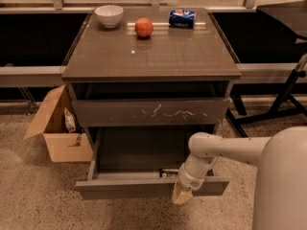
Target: Close middle drawer
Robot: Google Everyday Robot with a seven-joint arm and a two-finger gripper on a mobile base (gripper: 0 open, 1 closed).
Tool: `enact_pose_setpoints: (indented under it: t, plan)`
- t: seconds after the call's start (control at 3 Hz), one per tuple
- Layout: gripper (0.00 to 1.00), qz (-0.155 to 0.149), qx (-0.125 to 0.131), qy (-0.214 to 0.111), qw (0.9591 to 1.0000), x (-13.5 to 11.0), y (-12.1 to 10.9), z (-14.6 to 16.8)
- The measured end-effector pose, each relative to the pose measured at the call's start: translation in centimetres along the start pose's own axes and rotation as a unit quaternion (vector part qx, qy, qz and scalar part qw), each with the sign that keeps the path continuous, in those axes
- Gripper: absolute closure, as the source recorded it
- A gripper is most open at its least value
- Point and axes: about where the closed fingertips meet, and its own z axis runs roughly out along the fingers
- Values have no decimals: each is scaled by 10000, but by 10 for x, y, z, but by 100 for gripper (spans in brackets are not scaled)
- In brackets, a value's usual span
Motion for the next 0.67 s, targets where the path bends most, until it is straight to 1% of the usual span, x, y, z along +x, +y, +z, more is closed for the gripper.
enact_pose_setpoints:
  t: [0.33,0.67]
  plan:
    - [51,-4,260,187,9995,-3,-11,6]
    - [20,-22,756,314,9966,-3,-29,6]
